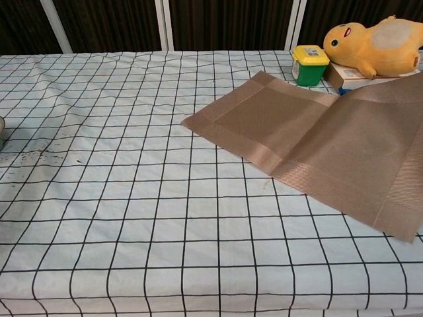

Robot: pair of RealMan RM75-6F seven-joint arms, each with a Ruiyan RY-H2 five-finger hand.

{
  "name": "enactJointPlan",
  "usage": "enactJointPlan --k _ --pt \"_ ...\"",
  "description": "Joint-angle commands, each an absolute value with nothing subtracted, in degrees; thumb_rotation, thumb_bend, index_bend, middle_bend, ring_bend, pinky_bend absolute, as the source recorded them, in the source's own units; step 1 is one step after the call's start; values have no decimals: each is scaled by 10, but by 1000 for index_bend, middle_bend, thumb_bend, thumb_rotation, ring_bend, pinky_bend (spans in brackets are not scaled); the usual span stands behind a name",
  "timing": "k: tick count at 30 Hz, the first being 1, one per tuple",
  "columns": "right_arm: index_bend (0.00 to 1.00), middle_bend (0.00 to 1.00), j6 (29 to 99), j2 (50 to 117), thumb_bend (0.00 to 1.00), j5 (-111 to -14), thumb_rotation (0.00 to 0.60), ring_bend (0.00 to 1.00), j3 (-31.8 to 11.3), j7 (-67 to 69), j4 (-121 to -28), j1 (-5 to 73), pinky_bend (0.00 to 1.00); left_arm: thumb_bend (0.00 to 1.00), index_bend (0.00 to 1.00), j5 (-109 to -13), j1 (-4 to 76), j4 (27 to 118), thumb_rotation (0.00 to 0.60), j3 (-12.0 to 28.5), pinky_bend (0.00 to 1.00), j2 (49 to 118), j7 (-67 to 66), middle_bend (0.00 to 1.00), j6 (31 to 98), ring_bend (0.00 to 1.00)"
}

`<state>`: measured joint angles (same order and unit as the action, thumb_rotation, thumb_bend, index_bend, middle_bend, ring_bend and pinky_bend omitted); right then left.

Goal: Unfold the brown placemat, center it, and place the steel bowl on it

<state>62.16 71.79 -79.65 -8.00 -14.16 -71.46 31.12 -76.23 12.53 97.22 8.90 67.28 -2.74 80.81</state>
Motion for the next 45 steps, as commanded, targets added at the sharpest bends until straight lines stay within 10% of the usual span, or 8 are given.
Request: enactJointPlan --k 1,24,31,45 --pt "757 345 603 726 397 -786 600 136 -88 -167 -684 328 207 39 74 -762 125 972 600 89 76 673 -28 52 808 25" --pt "744 330 591 765 369 -842 600 134 -74 -186 -584 386 205 39 74 -758 128 971 600 88 76 677 -36 45 802 25" --pt "38 43 606 775 112 -822 600 18 -80 -210 -580 374 177 39 74 -760 128 972 600 88 77 678 -38 39 803 25" --pt "0 0 742 724 77 -713 600 0 -134 -211 -770 263 171 39 69 -764 130 980 600 85 76 676 -52 37 802 25"
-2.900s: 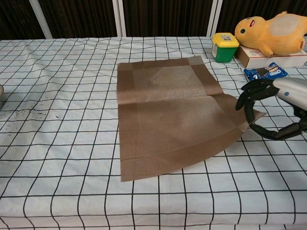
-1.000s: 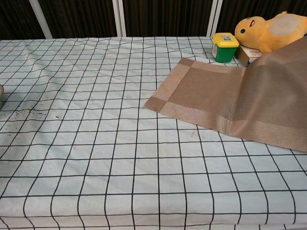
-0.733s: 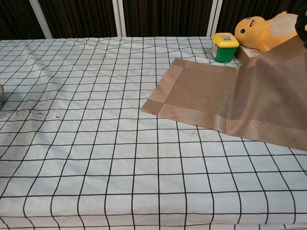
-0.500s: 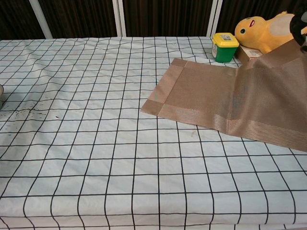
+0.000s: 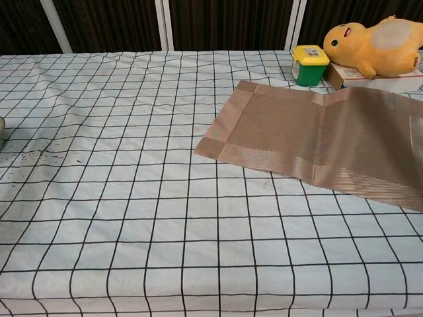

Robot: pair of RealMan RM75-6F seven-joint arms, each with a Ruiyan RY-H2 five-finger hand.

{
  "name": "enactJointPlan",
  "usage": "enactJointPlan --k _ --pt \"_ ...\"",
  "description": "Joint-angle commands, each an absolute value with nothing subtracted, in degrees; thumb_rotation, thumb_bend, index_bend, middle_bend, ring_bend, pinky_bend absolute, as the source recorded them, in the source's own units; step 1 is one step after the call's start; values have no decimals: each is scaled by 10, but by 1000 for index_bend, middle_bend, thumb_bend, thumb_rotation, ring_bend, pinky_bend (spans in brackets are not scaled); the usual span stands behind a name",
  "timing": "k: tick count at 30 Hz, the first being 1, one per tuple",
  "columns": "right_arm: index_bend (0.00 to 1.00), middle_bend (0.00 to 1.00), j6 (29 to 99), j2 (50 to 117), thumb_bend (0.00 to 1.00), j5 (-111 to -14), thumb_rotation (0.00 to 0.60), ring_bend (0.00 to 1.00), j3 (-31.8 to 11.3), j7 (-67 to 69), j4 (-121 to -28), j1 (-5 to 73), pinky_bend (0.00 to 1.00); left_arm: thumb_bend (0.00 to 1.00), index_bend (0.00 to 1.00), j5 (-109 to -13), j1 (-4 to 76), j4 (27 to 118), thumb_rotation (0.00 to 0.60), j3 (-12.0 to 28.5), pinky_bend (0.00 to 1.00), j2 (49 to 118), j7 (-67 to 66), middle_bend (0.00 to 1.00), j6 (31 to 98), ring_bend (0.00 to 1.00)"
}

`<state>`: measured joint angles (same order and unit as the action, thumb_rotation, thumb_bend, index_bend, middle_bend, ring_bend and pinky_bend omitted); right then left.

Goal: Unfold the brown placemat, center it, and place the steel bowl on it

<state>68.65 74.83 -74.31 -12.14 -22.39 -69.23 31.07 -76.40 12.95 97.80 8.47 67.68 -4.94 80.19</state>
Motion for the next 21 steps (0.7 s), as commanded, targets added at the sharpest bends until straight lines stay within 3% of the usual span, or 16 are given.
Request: enactJointPlan --k 1,11,21 --pt "0 0 762 716 76 -710 600 0 -134 -207 -797 247 171 38 69 -763 131 982 600 86 77 675 -54 38 802 25" --pt "0 0 888 663 16 -702 600 0 -119 -153 -927 134 171 37 64 -766 146 1002 600 91 76 673 -98 37 795 25" --pt "0 0 941 677 17 -721 600 0 -113 -106 -909 92 171 23 56 -762 192 1019 600 101 76 683 -183 41 751 25"
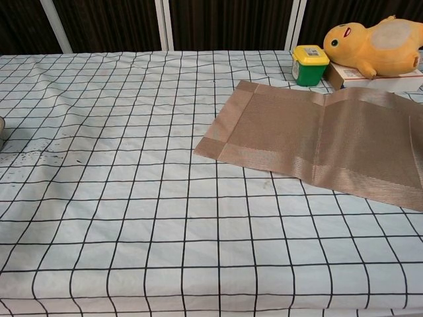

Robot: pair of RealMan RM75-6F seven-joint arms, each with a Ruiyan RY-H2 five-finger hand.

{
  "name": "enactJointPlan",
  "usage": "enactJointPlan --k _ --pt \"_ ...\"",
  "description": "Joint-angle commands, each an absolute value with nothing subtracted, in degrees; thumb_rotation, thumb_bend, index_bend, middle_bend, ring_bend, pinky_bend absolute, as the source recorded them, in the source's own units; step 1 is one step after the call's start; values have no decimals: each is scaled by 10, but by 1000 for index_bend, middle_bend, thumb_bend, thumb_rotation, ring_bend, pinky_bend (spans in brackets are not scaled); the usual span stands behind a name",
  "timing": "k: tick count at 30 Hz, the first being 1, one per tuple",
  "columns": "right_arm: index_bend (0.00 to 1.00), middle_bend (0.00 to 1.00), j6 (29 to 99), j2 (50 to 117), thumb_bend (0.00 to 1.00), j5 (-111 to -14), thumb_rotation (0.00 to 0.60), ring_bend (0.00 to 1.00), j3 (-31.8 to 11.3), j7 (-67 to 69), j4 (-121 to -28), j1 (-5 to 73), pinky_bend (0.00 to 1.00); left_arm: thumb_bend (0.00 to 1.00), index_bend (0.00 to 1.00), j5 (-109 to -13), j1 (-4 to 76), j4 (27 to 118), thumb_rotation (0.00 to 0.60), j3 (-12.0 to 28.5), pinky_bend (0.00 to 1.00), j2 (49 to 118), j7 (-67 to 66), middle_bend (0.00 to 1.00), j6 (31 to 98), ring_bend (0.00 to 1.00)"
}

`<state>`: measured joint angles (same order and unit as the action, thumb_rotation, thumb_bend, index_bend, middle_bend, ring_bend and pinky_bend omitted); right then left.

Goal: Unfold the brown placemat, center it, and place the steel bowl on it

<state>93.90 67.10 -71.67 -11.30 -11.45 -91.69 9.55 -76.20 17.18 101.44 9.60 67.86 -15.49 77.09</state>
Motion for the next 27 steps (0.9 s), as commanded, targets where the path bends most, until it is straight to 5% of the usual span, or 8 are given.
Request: enactJointPlan --k 1,16,27 --pt "0 0 940 679 17 -721 600 0 -114 -102 -907 92 171 23 54 -763 200 1020 600 102 76 685 -196 44 743 25" --pt "0 0 890 680 17 -718 600 0 -121 -82 -883 99 170 25 98 -658 407 929 600 151 109 824 -418 88 560 33" --pt "0 0 865 681 18 -708 600 0 -133 -46 -876 100 170 1 102 -549 510 836 600 144 109 940 -523 94 516 33"
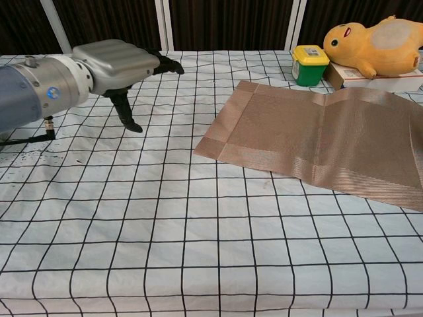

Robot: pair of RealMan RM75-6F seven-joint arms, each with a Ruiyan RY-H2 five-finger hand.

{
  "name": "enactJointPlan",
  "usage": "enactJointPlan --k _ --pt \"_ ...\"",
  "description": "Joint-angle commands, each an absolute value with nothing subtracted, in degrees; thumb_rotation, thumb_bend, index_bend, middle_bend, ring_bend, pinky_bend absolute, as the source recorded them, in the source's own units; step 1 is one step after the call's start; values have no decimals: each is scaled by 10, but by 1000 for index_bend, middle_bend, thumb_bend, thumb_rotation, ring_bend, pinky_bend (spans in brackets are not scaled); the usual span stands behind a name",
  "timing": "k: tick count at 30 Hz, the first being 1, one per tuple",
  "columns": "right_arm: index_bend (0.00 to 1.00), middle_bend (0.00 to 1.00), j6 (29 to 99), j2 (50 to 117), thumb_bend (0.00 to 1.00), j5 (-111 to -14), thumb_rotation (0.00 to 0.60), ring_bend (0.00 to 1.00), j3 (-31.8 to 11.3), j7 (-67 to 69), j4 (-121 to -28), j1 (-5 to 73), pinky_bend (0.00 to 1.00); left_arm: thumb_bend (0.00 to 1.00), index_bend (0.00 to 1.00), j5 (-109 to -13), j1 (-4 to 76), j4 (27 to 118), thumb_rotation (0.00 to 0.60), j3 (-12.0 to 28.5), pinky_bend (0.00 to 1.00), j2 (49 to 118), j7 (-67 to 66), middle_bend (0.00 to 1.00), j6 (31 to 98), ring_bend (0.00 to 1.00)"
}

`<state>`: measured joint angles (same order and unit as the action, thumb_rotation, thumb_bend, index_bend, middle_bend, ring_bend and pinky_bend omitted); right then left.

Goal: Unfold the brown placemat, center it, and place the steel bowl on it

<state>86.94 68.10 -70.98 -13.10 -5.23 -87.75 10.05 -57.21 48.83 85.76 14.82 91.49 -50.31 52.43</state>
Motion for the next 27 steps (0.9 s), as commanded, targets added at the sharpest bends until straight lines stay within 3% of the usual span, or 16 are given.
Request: enactJointPlan --k 1,11,27 --pt "0 0 864 681 18 -708 600 0 -134 -43 -876 100 170 0 101 -542 517 828 600 141 109 949 -530 94 514 33" --pt "0 0 857 681 18 -712 600 0 -137 -30 -879 98 170 0 102 -512 570 754 600 127 108 1024 -566 94 518 33" --pt "0 0 848 680 22 -709 600 0 -143 -17 -881 96 170 0 101 -503 617 669 600 122 108 1086 -568 93 511 33"
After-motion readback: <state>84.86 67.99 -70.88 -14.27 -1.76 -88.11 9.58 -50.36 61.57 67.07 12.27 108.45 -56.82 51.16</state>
